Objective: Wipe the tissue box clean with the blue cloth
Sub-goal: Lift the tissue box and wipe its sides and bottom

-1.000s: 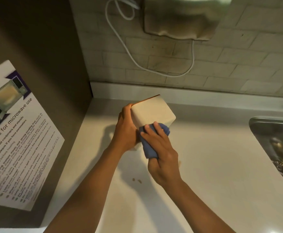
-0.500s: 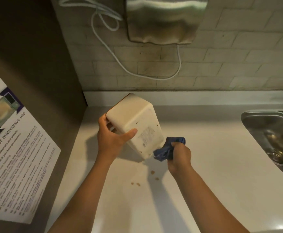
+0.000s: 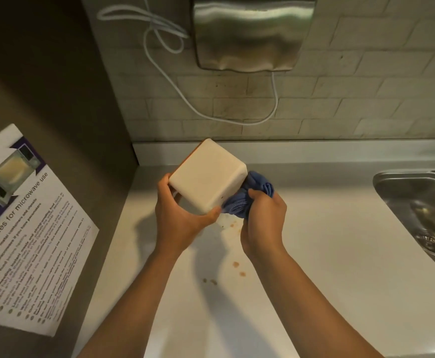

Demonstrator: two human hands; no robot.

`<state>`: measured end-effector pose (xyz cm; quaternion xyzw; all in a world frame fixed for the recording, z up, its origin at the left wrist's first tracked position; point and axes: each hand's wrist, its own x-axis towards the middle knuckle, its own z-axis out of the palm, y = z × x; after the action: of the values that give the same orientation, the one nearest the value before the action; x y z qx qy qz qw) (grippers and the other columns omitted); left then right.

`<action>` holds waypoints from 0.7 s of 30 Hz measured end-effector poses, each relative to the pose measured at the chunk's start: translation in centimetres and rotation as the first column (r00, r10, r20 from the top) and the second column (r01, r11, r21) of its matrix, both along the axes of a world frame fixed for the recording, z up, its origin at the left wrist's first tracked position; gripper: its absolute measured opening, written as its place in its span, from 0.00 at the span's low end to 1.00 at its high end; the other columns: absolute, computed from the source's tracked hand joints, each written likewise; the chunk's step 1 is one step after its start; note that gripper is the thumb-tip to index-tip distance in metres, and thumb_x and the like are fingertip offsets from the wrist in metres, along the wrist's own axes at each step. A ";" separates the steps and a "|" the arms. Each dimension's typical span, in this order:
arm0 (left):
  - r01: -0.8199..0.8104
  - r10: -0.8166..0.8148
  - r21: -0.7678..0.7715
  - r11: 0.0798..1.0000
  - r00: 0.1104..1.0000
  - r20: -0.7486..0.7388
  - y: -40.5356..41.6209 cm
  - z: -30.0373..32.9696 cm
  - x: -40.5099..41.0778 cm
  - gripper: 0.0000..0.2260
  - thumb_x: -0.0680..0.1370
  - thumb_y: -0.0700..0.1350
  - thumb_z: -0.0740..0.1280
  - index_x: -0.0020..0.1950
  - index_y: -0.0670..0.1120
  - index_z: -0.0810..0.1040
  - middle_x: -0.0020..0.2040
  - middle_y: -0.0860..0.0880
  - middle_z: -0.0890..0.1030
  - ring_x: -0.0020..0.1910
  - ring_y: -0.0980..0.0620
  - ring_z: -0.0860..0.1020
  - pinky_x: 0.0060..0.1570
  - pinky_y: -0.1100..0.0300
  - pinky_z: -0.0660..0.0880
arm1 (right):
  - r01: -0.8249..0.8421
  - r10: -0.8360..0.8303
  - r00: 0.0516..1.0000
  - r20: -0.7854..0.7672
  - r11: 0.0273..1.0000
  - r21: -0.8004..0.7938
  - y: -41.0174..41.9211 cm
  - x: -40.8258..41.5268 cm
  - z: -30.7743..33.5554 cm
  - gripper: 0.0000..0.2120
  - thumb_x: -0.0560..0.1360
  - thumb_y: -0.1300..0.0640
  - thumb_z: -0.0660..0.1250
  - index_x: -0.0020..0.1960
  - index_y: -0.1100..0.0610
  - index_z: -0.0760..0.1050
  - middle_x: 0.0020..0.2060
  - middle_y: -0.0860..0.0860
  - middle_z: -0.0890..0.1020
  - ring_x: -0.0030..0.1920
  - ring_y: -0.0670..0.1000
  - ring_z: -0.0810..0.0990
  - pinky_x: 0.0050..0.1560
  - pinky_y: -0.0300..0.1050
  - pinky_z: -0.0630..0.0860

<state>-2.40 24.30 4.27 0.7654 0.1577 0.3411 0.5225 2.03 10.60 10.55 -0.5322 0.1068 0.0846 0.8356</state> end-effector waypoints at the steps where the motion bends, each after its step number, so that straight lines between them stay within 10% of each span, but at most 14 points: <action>1: -0.001 0.001 0.000 1.000 1.000 0.013 -0.1 0.0 0.0 0.46 0.58 0.58 0.83 0.69 0.57 0.61 0.62 0.64 0.71 0.63 0.67 0.73 0.52 0.75 0.74 | -0.010 0.009 0.999 0.033 1.000 0.023 0.0 -0.4 0.5 0.20 0.74 0.71 0.58 0.55 0.54 0.81 0.46 0.52 0.85 0.47 0.52 0.83 0.49 0.48 0.78; 12: -0.020 0.025 0.067 0.998 0.998 -0.063 0.4 -1.0 0.3 0.50 0.56 0.62 0.84 0.71 0.53 0.61 0.67 0.53 0.72 0.64 0.54 0.75 0.60 0.56 0.79 | -0.090 0.204 0.881 0.427 0.958 -0.271 -0.4 -2.9 -1.9 0.24 0.74 0.64 0.58 0.64 0.44 0.78 0.57 0.65 0.79 0.48 0.54 0.78 0.42 0.46 0.79; 21: 0.052 -0.050 0.012 0.999 0.984 -0.174 0.4 -2.7 -1.0 0.47 0.59 0.70 0.78 0.71 0.57 0.61 0.66 0.55 0.72 0.63 0.53 0.75 0.59 0.50 0.80 | -0.082 0.194 0.895 0.402 0.957 -0.277 0.2 -1.9 -4.8 0.26 0.76 0.73 0.57 0.64 0.49 0.78 0.61 0.46 0.80 0.37 0.46 0.79 0.35 0.41 0.78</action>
<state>-3.36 24.70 1.55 0.8002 0.1800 0.2611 0.5091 0.08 10.82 5.75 -0.6462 -0.1064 0.0118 0.7556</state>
